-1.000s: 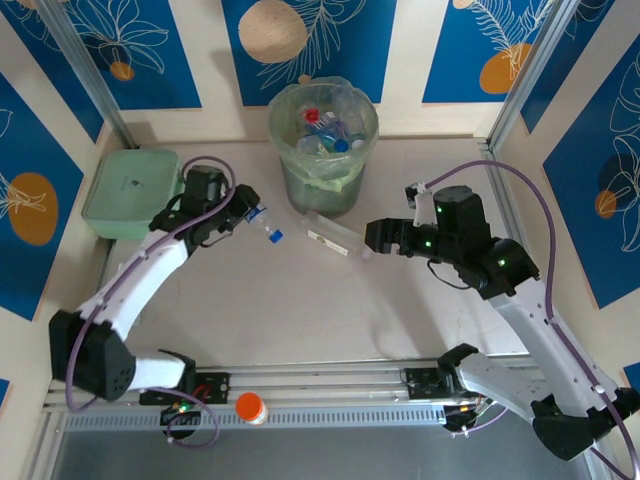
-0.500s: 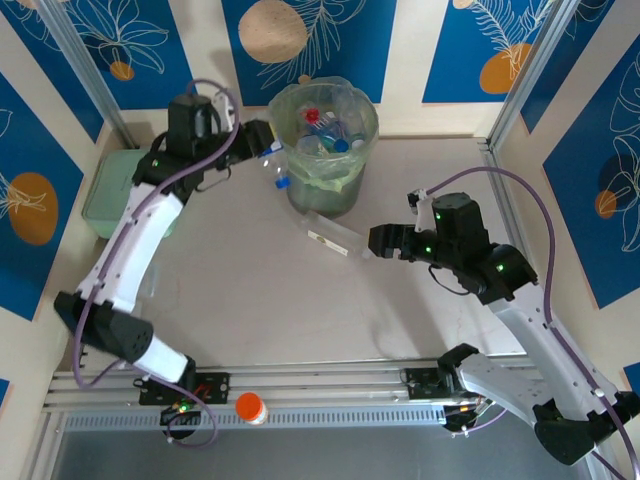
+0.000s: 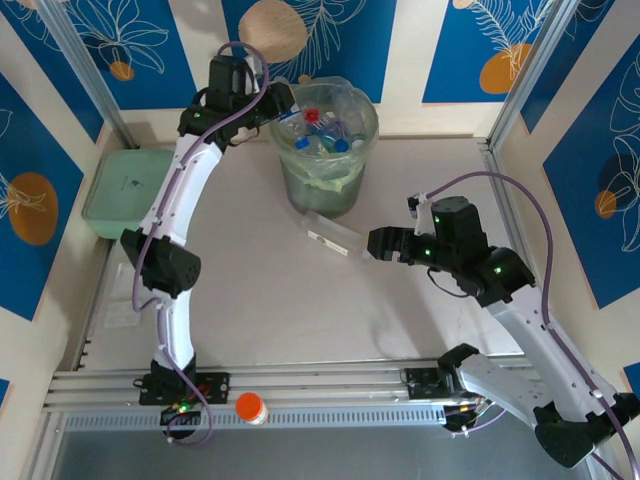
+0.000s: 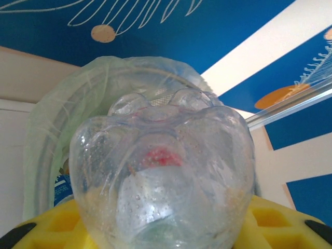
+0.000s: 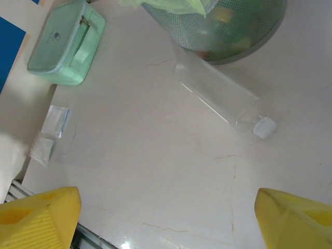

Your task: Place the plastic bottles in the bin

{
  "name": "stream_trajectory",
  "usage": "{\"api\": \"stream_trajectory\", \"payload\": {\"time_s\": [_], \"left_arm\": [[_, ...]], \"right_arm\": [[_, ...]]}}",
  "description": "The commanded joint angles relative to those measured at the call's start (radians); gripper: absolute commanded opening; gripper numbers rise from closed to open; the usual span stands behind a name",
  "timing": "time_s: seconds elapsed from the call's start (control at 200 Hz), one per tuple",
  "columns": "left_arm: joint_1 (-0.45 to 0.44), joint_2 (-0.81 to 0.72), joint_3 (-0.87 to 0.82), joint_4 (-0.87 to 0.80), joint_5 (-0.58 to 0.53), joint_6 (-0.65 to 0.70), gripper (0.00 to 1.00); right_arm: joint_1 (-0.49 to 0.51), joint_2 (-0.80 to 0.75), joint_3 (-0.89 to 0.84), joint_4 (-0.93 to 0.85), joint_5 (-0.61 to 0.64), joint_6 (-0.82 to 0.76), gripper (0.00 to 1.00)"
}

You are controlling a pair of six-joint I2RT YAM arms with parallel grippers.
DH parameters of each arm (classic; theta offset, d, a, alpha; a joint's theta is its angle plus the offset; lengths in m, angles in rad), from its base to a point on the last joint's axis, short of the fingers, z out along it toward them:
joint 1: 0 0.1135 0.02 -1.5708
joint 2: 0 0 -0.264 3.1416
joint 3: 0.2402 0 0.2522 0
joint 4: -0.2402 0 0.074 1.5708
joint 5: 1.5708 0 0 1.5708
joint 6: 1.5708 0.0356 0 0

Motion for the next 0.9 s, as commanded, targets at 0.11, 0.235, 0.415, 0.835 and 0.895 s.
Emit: {"api": "stream_trajectory", "payload": {"time_s": [0.11, 0.235, 0.415, 0.835, 0.895], "left_arm": [[-0.042, 0.045, 0.021, -0.056, -0.035, -0.053, 0.45], [-0.050, 0.042, -0.037, -0.032, -0.034, -0.066, 0.49], [-0.047, 0.022, -0.028, -0.047, -0.054, -0.049, 0.67], [-0.001, -0.046, 0.055, -0.141, -0.188, 0.132, 0.77], [-0.003, -0.043, 0.069, -0.155, -0.181, 0.168, 0.72]], "right_arm": [[-0.016, -0.029, -0.026, 0.014, -0.019, 0.010, 0.87], [-0.031, -0.032, -0.045, 0.021, -0.028, 0.015, 0.87], [-0.036, -0.034, -0.045, 0.016, -0.029, 0.012, 0.87], [-0.045, -0.033, -0.035, 0.009, -0.034, 0.008, 0.88], [-0.046, -0.030, -0.032, 0.008, -0.034, 0.007, 0.87]]}}
